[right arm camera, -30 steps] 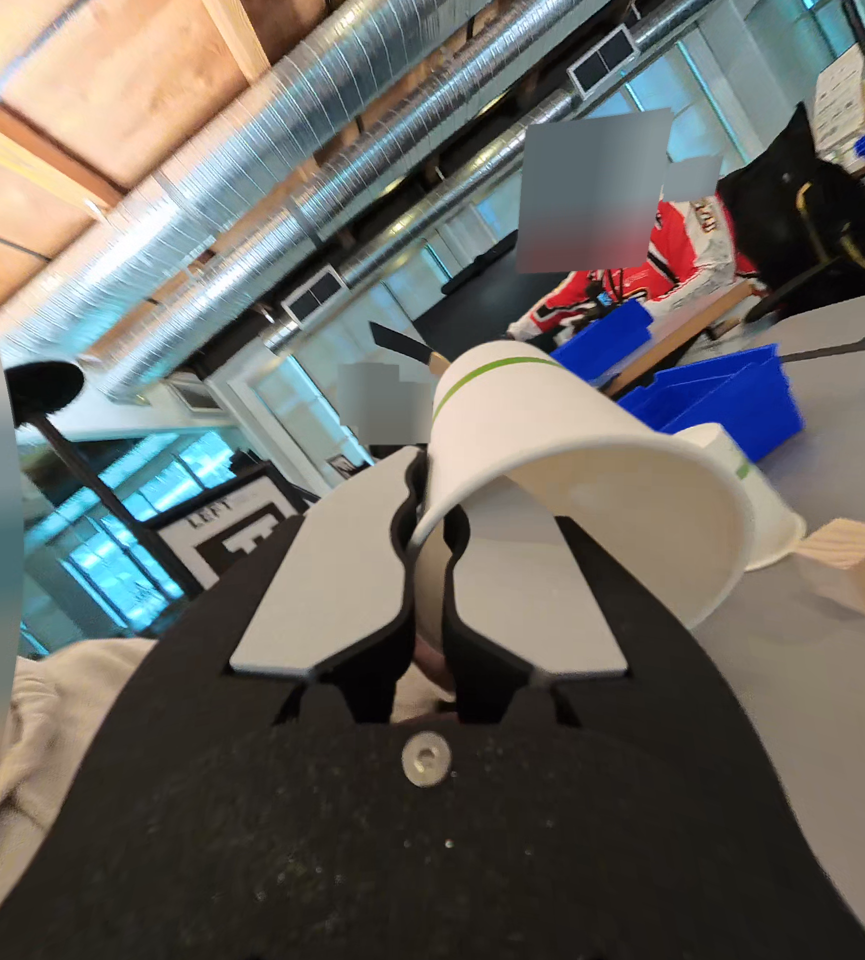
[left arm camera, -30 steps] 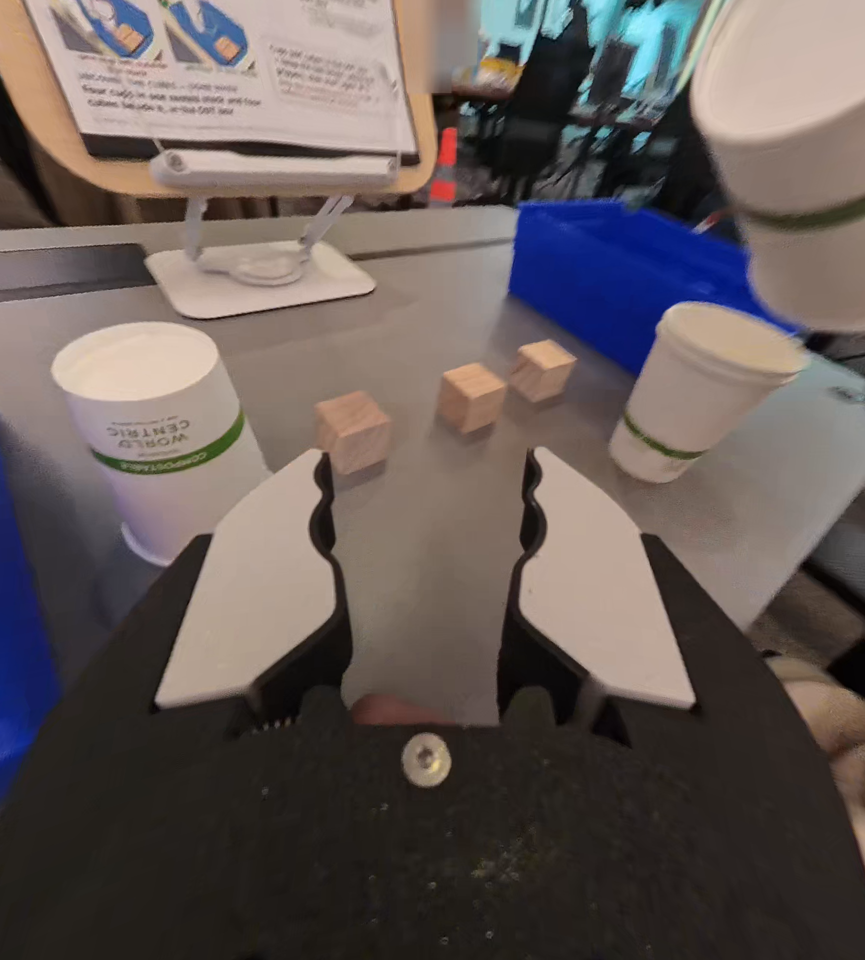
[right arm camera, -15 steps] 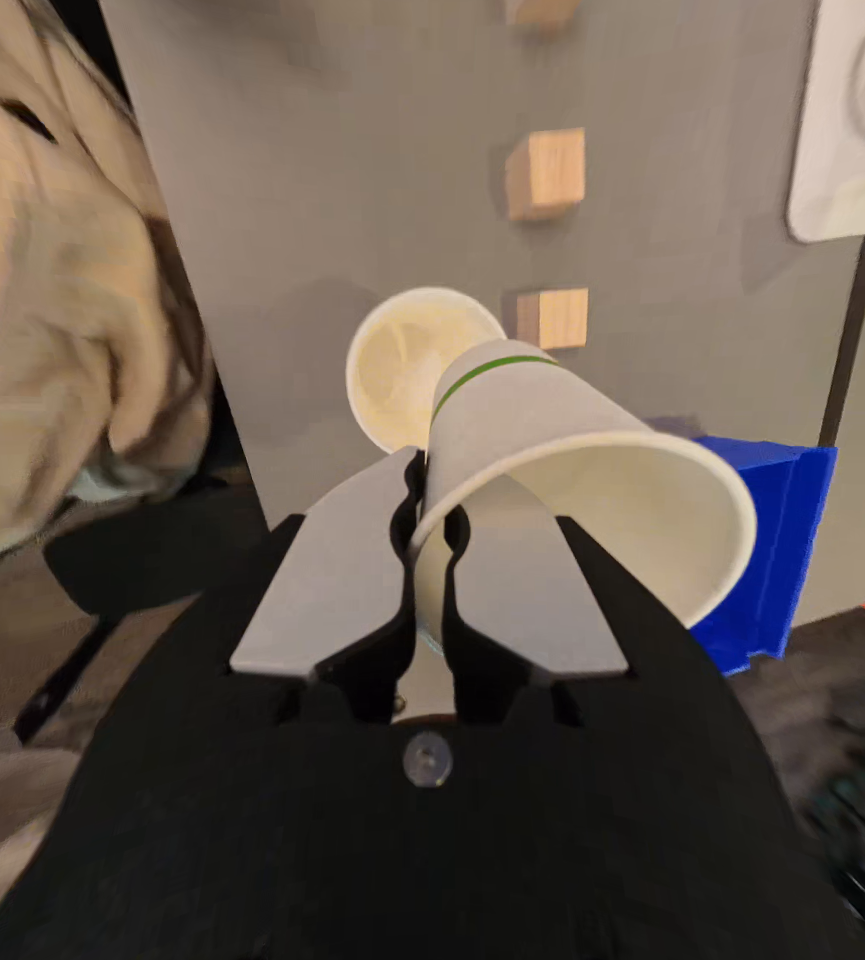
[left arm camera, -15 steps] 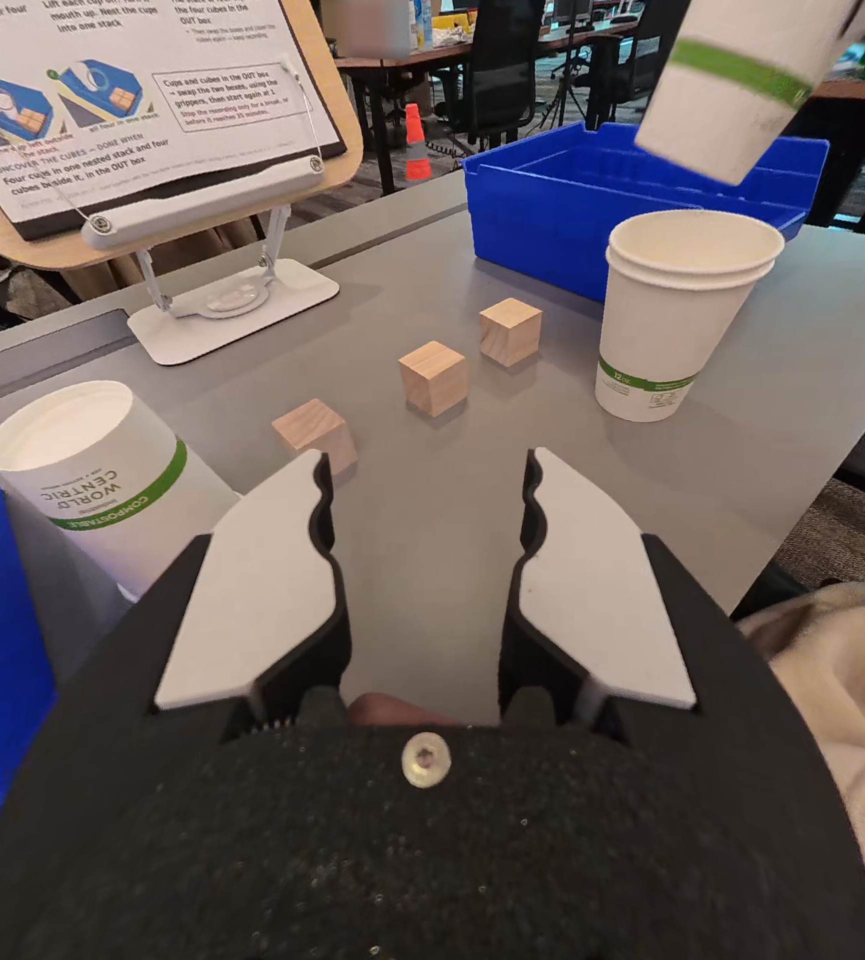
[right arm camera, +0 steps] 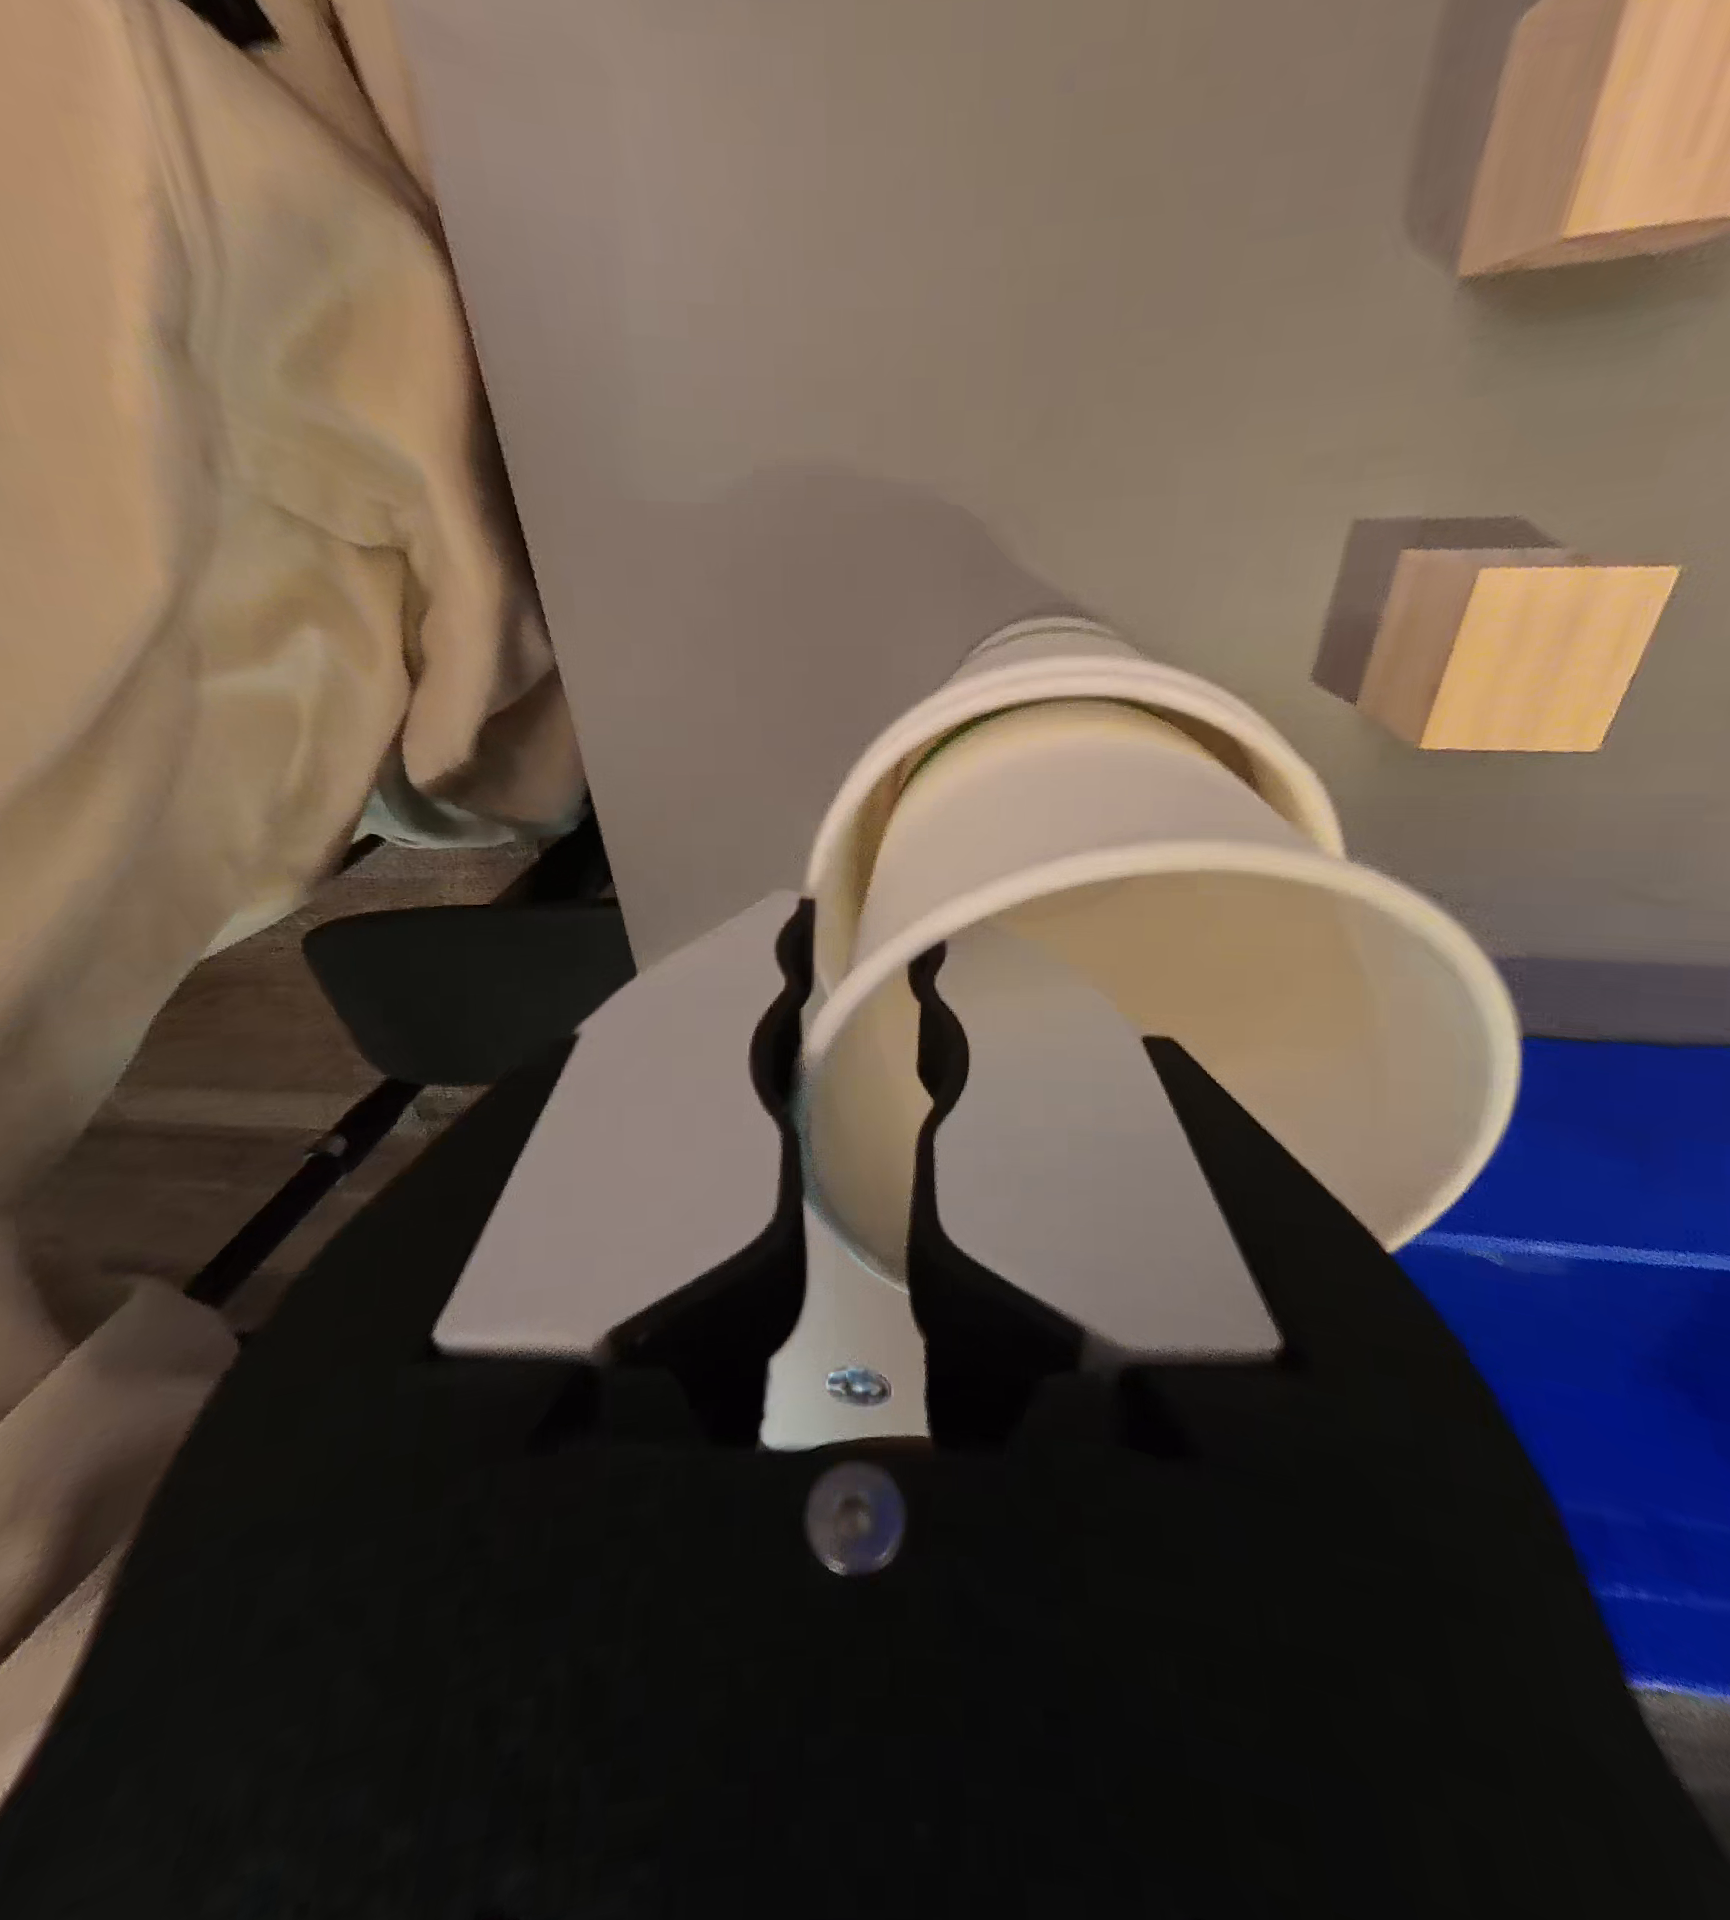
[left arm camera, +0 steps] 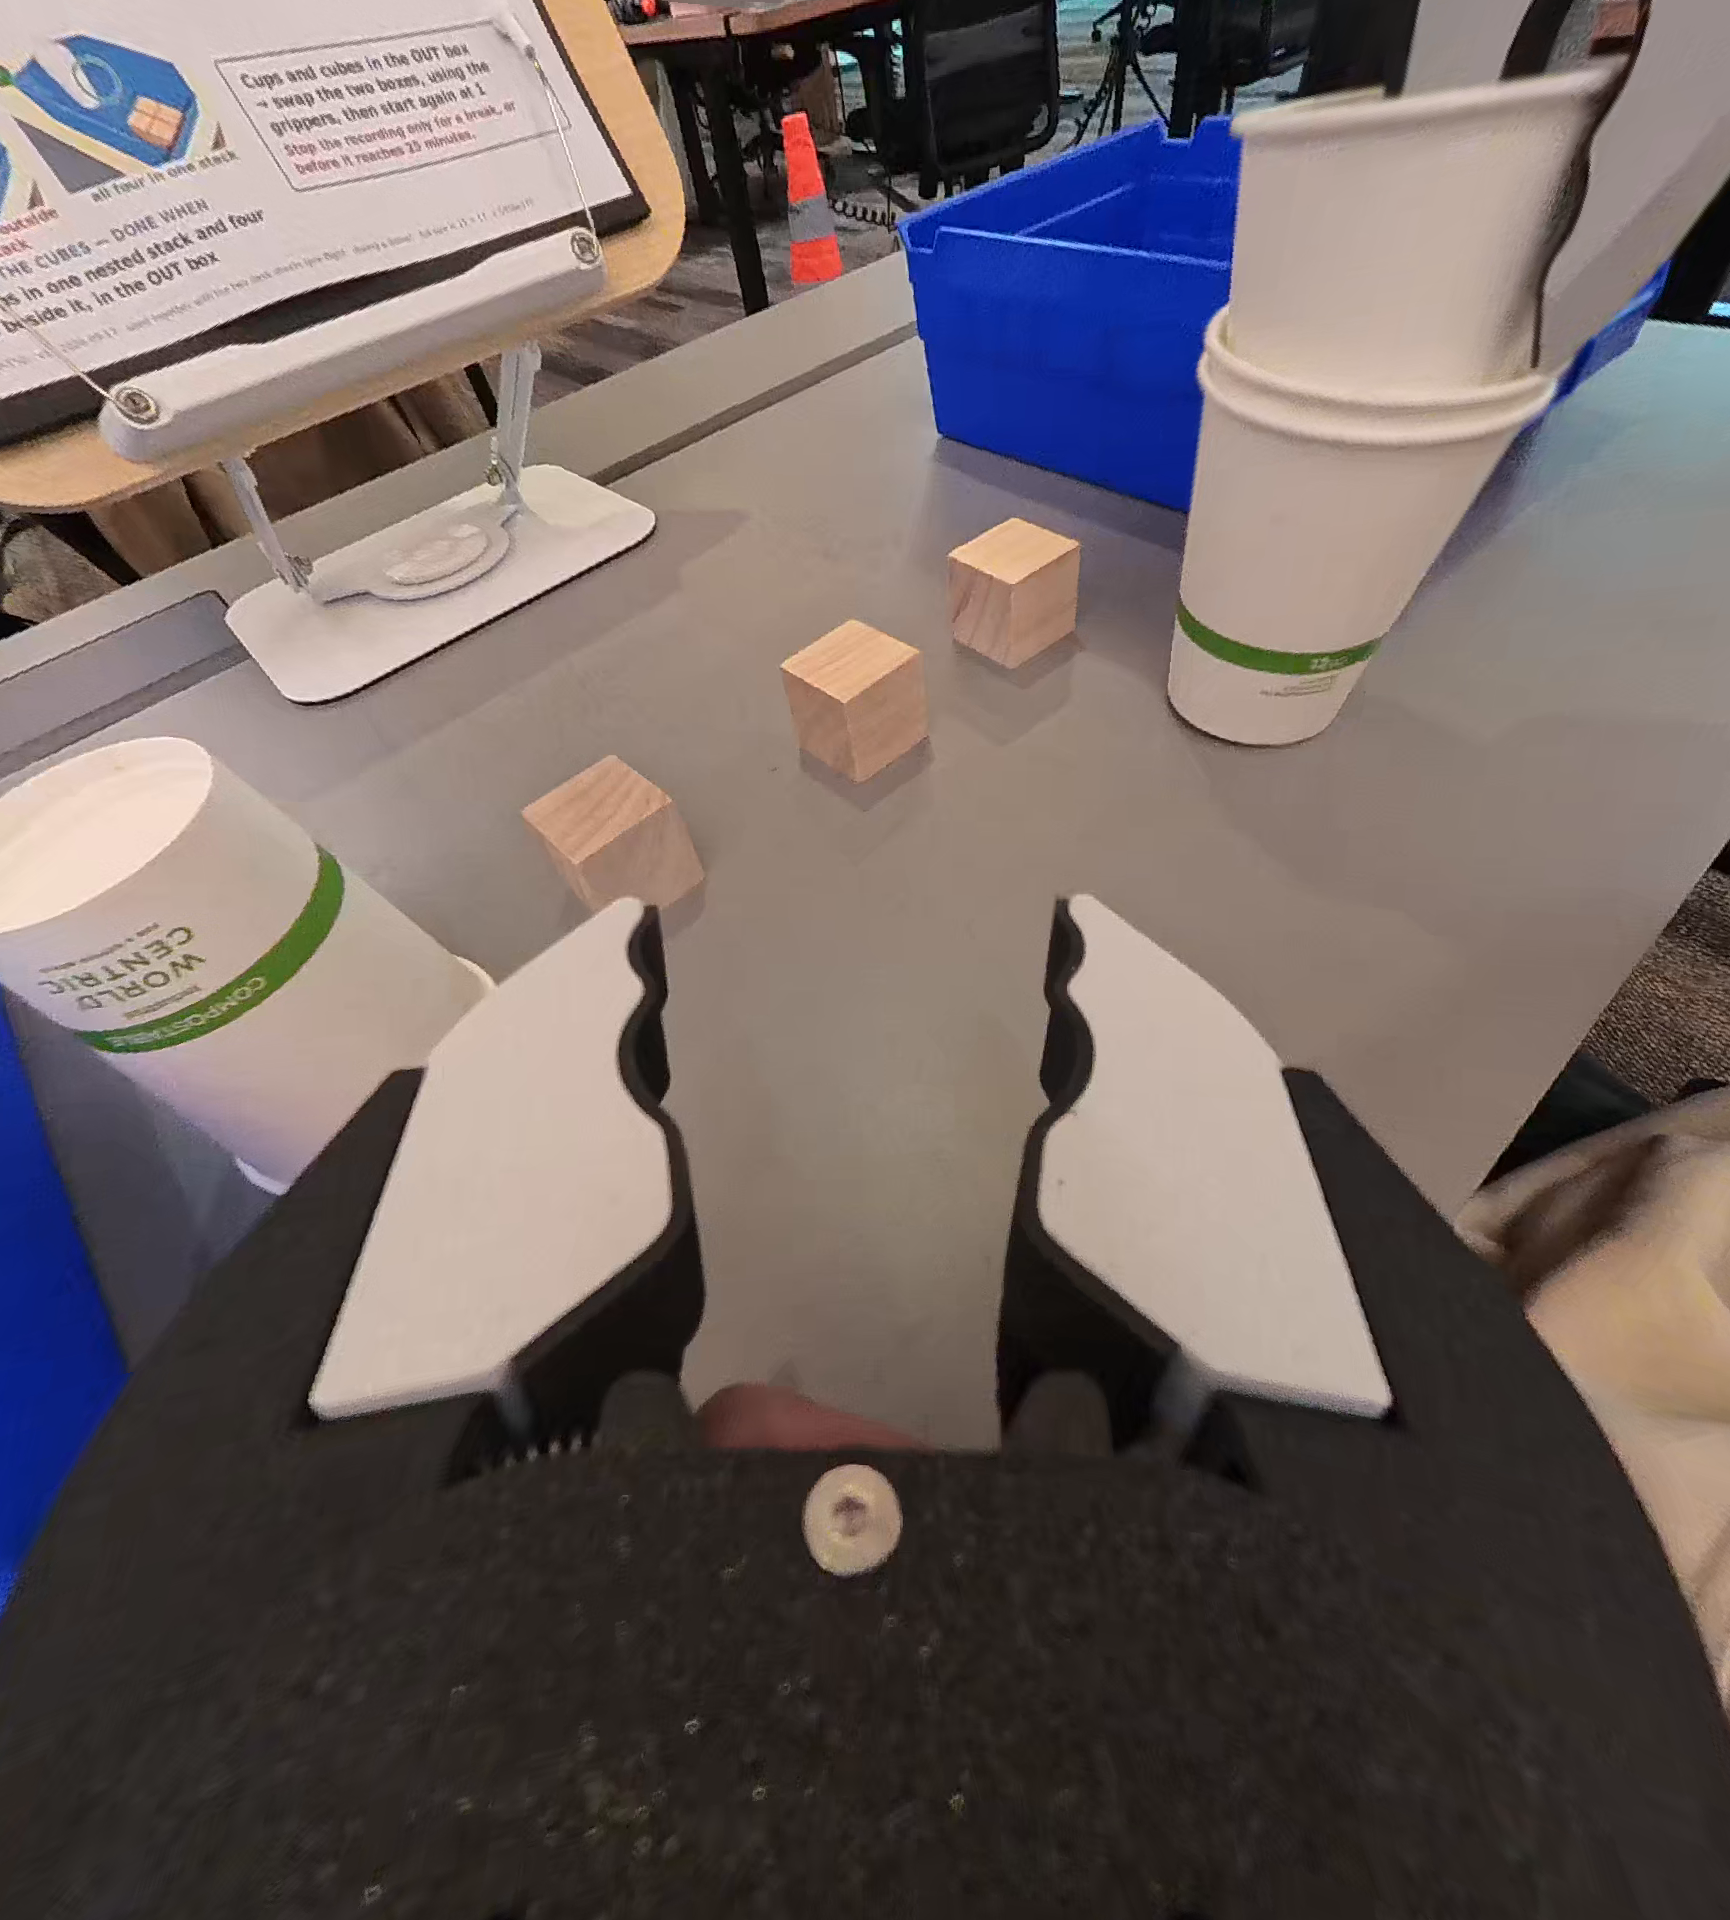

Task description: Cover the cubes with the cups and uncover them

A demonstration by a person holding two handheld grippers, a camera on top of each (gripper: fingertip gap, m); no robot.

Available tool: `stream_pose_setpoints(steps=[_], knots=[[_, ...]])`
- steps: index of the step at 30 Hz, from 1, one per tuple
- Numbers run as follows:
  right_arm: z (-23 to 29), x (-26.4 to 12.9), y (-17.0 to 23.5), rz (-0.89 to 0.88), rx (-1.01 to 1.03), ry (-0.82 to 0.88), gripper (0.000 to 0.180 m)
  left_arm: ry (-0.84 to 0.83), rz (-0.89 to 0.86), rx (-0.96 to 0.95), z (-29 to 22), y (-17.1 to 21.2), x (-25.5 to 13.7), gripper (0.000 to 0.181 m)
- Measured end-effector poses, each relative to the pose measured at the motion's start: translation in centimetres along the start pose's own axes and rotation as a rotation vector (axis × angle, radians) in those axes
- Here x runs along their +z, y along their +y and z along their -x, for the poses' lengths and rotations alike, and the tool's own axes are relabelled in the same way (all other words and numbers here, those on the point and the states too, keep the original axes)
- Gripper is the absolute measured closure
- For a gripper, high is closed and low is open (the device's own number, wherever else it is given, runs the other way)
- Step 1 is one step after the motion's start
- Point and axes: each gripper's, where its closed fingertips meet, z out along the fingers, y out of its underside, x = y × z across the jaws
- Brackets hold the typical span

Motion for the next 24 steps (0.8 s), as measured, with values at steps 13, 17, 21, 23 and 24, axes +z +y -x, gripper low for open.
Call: stream_pose_setpoints(steps=[13,17,21,23,24], knots=[[-0.3,-6.0,-4.4,-0.497,-0.022,0.300,0.124,-0.055,0.009,-0.007,0.8,0.3,0.1,0.110],[3.3,-11.3,-9.4,-1.315,0.086,0.460,0.112,-0.162,-0.027,-0.116,3.3,0.0,-0.7,0.110],[5.7,-5.6,-10.5,-1.618,0.253,0.578,0.112,-0.304,-0.027,-0.207,6.4,1.2,-1.5,0.108],[6.4,-2.3,-11.2,-1.606,0.258,0.634,0.115,-0.330,-0.002,-0.241,7.2,2.2,-1.5,0.106],[6.6,-1.3,-11.3,-1.598,0.254,0.655,0.117,-0.343,0.011,-0.253,7.5,2.6,-1.4,0.106]])
